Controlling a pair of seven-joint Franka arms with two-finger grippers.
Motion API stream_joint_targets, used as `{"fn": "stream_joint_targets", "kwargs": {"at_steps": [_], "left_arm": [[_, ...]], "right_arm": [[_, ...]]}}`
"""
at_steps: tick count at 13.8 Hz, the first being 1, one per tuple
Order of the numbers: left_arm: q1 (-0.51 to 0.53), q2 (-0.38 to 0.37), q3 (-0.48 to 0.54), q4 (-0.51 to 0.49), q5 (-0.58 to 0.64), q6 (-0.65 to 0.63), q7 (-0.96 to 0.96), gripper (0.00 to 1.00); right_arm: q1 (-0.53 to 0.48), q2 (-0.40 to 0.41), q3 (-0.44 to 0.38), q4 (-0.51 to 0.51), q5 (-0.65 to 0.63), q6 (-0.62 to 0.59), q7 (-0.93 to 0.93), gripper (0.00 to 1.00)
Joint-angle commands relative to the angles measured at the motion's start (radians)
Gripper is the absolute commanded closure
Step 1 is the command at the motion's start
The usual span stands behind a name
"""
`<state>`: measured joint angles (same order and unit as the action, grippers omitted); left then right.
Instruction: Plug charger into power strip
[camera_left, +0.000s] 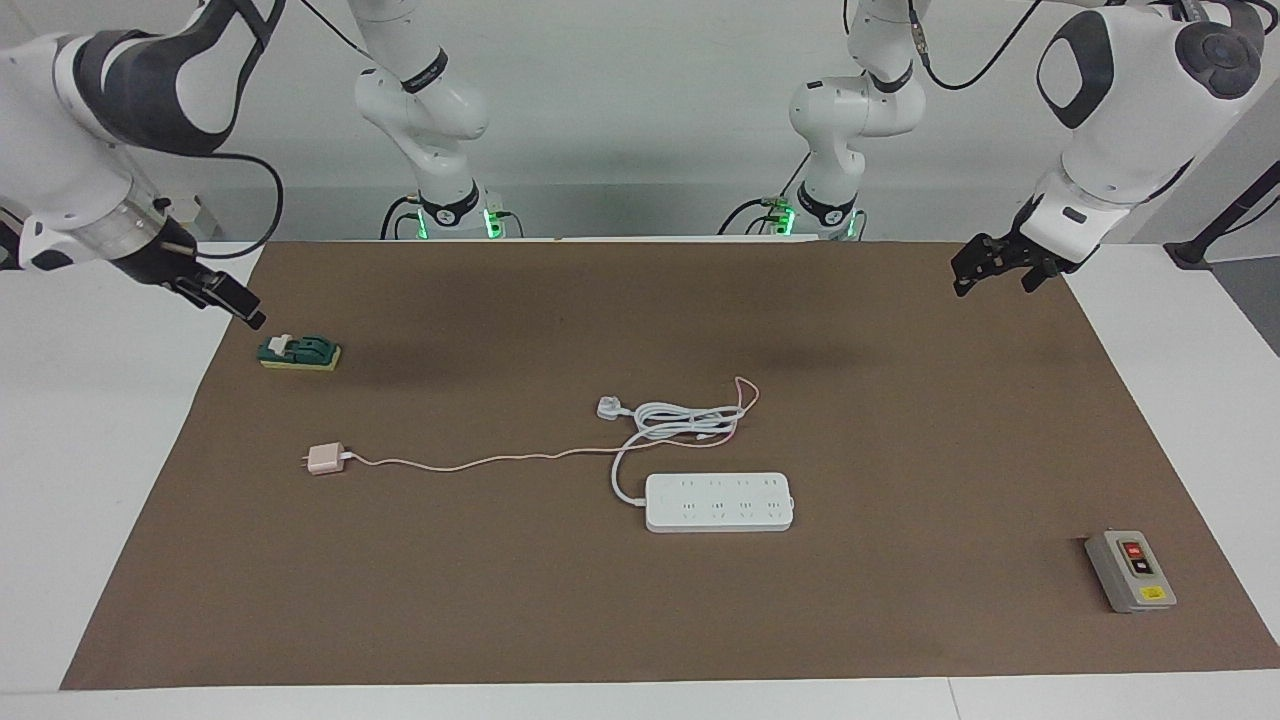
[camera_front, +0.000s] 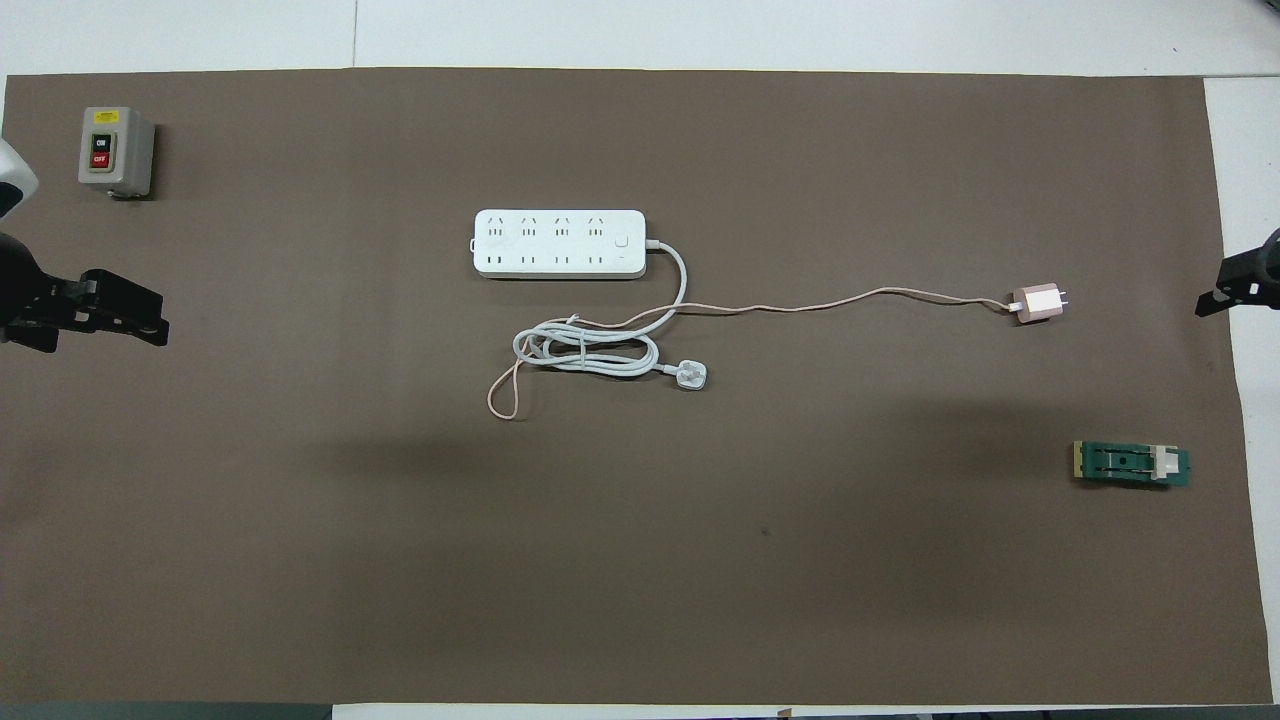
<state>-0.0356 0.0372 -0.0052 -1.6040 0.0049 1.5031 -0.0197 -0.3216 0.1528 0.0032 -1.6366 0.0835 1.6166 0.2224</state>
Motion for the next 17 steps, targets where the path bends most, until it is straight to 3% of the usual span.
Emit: {"fn": "stream_joint_targets", "kwargs": {"at_steps": [1,3,7,11,14,17], "left_arm": [[0.006,-0.025,-0.001,-0.025,-0.009,0.017,0.009,0.00],[0.006,-0.025,-0.001,-0.025,-0.009,0.017,0.009,0.00],[0.006,-0.025,-0.001,-0.025,-0.009,0.017,0.009,0.00],[0.006,-0.025,-0.001,-0.025,-0.009,0.017,0.009,0.00],[0.006,-0.025,-0.001,-0.025,-0.009,0.017,0.009,0.00],[0.006,-0.025,-0.001,-0.025,-0.009,0.017,0.009,0.00]], "right_arm": [[-0.043,0.103,-0.002,0.018,0.100,0.038,0.167,0.04],[-0.047,0.141,-0.009,0.017,0.162,0.045,0.277,0.04],[-0.051,0.292,-0.061,0.076,0.326,0.054,0.298,0.00],[-0.045,0.370,-0.066,0.074,0.478,0.080,0.373,0.00],[-0.028,0.407,-0.065,0.067,0.527,0.108,0.406,0.00],[0.032,0.470,-0.071,0.086,0.497,0.106,0.472,0.00]]}}
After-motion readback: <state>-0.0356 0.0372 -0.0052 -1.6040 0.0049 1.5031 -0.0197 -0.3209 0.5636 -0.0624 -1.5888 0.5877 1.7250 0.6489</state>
